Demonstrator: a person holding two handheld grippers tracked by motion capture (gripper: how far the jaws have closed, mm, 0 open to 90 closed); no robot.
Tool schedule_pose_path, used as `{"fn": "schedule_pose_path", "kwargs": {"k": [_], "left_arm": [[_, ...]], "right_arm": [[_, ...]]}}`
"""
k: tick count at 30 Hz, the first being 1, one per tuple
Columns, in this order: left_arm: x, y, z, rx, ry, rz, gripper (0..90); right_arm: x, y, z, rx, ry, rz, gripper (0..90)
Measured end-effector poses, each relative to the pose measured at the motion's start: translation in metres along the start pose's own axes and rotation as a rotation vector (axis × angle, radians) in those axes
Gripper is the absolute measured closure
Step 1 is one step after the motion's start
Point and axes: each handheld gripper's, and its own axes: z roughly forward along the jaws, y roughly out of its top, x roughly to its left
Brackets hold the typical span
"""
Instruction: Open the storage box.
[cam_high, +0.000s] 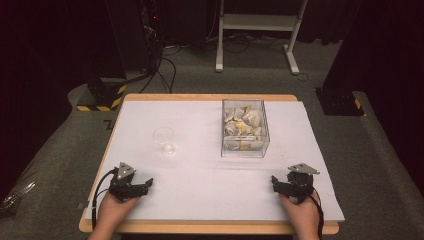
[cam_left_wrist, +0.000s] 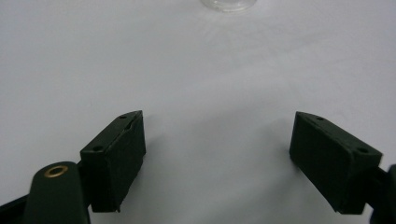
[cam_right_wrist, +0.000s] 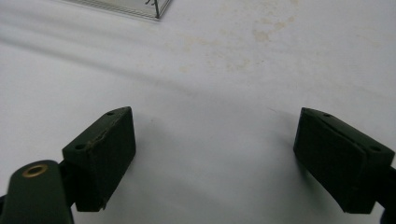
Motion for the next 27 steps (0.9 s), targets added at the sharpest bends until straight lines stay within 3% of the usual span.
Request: {"fn": "schedule_pose_path", "kwargs": {"k": [27], "left_arm": [[0.0,-0.0001,-0.0002,-0.002,0.002,0.0,19.1]], "right_arm": [[-0.0017,0.0003,0.0003,0.003,0.012,0.005,12.6]]}}
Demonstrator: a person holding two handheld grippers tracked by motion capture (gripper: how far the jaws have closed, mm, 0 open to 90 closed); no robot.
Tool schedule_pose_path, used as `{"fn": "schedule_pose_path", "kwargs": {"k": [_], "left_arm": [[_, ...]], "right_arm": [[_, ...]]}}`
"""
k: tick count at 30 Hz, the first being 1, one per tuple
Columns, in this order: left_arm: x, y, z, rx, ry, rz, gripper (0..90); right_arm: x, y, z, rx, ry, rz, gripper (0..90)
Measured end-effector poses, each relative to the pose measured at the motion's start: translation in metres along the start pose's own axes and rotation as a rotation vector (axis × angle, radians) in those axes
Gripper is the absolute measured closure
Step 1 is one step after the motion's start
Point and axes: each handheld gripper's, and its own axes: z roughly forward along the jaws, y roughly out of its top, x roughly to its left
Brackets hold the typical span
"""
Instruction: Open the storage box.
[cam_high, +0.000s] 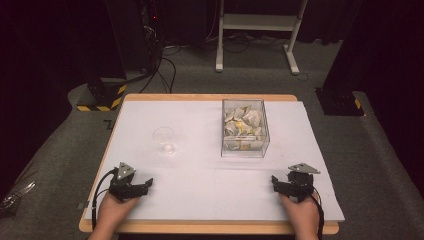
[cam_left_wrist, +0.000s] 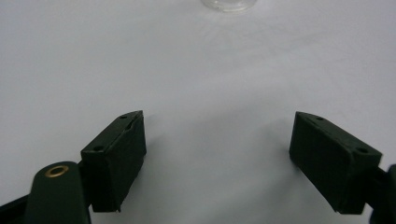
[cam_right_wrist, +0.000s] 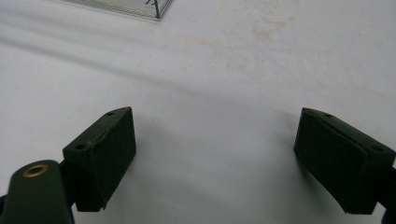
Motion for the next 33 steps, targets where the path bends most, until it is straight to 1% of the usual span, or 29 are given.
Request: {"fn": "schedule_pose_path", "kwargs": {"k": [2,6,18,21,23,25,28,31,33], "left_arm": [[0.0,0.0,0.0,0.0,0.0,0.0,19.1],[0.0,0.0,0.0,0.0,0.0,0.0,19.1],[0.0,0.0,0.0,0.0,0.001,0.003,19.1],[0.0,0.0,0.0,0.003,-0.003,-0.003,19.1],[0.0,0.0,0.0,0.002,-0.003,-0.002,19.1],[0.0,0.0,0.0,0.002,-0.002,0.001,19.1],[0.0,0.0,0.0,0.003,-0.003,-0.003,19.1],[0.0,0.0,0.0,0.004,-0.004,-0.003,19.1],[0.0,0.0,0.0,0.003,-0.005,-0.004,19.1]], "right_arm": [[0.001,0.0,0.0,-0.006,-0.004,0.006,13.2],[0.001,-0.001,0.0,-0.009,-0.008,-0.002,13.3],[0.001,0.0,0.0,-0.006,-0.009,0.0,13.5],[0.002,0.0,-0.001,-0.005,-0.012,-0.005,13.1],[0.002,0.0,-0.001,-0.007,-0.004,-0.009,11.2],[0.001,0.0,-0.004,-0.014,0.0,-0.013,11.3],[0.0,0.001,-0.007,-0.026,0.016,-0.006,11.5],[0.002,0.001,-0.01,-0.032,0.023,-0.019,11.6],[0.003,0.001,-0.012,-0.041,0.04,-0.016,11.3]]}}
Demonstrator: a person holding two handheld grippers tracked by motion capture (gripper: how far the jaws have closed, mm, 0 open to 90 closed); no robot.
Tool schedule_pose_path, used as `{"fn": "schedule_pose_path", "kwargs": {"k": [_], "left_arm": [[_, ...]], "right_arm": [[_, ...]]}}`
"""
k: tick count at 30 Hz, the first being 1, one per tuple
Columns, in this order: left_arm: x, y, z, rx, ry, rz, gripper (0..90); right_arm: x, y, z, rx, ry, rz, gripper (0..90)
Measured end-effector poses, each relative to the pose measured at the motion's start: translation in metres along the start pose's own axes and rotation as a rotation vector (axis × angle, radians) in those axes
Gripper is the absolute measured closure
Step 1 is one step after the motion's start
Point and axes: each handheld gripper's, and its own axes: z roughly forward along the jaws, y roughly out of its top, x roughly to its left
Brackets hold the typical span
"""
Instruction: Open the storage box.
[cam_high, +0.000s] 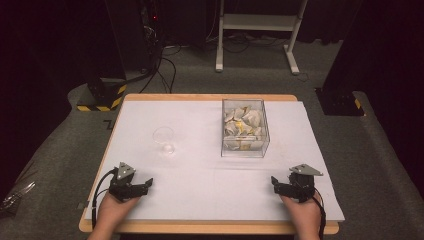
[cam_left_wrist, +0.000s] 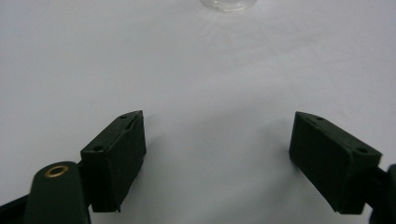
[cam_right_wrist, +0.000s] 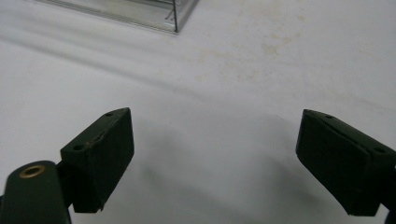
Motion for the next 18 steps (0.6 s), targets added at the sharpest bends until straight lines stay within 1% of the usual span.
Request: {"fn": "schedule_pose_path", "kwargs": {"k": [2,4,7,10,13,15,18], "left_arm": [[0.0,0.0,0.0,0.0,0.001,0.002,19.1],[0.0,0.0,0.0,0.0,0.003,0.006,19.1],[0.0,0.0,0.0,0.0,0.003,0.006,19.1],[0.0,0.0,0.0,0.0,0.003,0.006,19.1],[0.0,0.0,0.0,0.0,0.001,0.002,19.1],[0.0,0.0,0.0,0.0,0.001,0.002,19.1],[0.0,0.0,0.0,0.0,0.003,0.006,19.1]], "right_arm": [[0.001,0.0,-0.002,-0.005,0.01,-0.005,11.2],[0.002,0.001,-0.002,-0.008,0.015,-0.019,11.2],[0.005,0.001,-0.003,-0.004,0.026,-0.024,11.4],[0.008,0.002,-0.005,-0.024,0.019,-0.043,11.6],[0.011,0.004,-0.007,-0.033,0.016,-0.058,11.8],[0.014,0.004,-0.007,-0.036,0.032,-0.064,12.6],[0.019,0.004,-0.007,-0.038,0.034,-0.07,12.7]]}}
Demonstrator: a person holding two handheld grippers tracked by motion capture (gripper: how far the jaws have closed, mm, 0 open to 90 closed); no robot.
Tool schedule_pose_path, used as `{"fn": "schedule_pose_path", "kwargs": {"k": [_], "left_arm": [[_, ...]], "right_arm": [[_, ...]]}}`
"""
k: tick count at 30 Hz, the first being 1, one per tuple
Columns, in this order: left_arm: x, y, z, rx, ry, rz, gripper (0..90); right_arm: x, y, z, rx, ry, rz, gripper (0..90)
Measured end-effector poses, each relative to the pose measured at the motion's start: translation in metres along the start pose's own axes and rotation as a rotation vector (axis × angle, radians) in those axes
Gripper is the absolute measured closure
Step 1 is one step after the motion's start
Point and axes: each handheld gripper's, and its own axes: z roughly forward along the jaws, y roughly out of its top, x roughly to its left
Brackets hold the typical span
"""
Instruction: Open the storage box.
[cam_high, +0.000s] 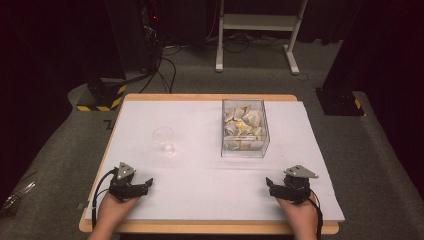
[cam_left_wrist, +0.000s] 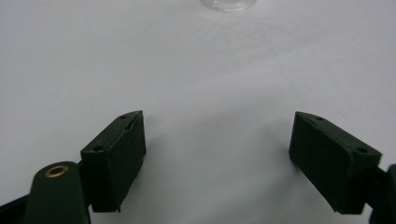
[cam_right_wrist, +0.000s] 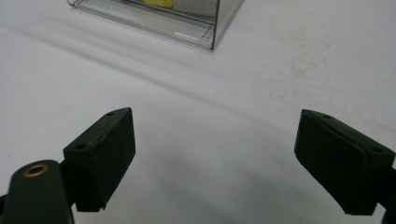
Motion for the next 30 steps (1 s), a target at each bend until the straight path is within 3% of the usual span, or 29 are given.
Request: {"fn": "schedule_pose_path", "kwargs": {"k": [11,16,23,30], "left_arm": [[0.0,0.0,0.0,-0.002,0.001,-0.001,19.2],[0.0,0.0,0.0,-0.002,0.002,0.001,19.2],[0.0,0.0,0.0,-0.003,0.004,0.0,19.3],[-0.001,0.0,0.0,-0.004,0.005,0.0,19.4]], "right_arm": [[0.015,0.005,0.0,-0.033,0.018,-0.032,16.1],[0.021,0.007,-0.002,-0.073,0.034,-0.041,19.8],[0.025,0.011,0.001,-0.026,0.038,-0.047,17.0],[0.029,0.015,0.002,-0.027,0.043,-0.041,14.1]]}}
